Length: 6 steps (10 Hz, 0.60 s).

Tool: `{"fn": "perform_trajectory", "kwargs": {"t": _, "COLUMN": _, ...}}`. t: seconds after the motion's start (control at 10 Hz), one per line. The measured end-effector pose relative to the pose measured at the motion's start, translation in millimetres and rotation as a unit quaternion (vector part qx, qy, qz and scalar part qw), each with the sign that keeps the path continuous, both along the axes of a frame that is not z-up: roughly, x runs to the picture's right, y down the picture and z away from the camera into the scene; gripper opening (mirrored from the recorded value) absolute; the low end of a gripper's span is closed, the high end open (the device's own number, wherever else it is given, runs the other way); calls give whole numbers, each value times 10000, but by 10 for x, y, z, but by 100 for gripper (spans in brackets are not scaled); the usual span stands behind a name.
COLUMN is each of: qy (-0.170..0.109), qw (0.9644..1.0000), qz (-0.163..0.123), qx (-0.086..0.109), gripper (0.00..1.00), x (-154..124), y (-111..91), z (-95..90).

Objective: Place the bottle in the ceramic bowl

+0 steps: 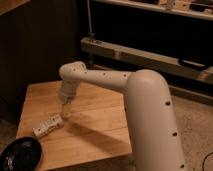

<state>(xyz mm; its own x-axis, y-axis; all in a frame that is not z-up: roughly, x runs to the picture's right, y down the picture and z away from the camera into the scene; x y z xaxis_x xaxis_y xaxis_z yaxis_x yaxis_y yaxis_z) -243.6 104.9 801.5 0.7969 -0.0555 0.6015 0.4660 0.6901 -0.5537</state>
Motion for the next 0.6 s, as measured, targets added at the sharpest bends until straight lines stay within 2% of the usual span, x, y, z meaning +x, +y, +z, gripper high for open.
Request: {"fn": "perform_trajectory", "kwargs": {"t": 0.6, "qy": -63, "qw": 9997, "qz": -149, "qx": -182, "gripper": 65, "x": -97, "y": 215, "z": 89}}
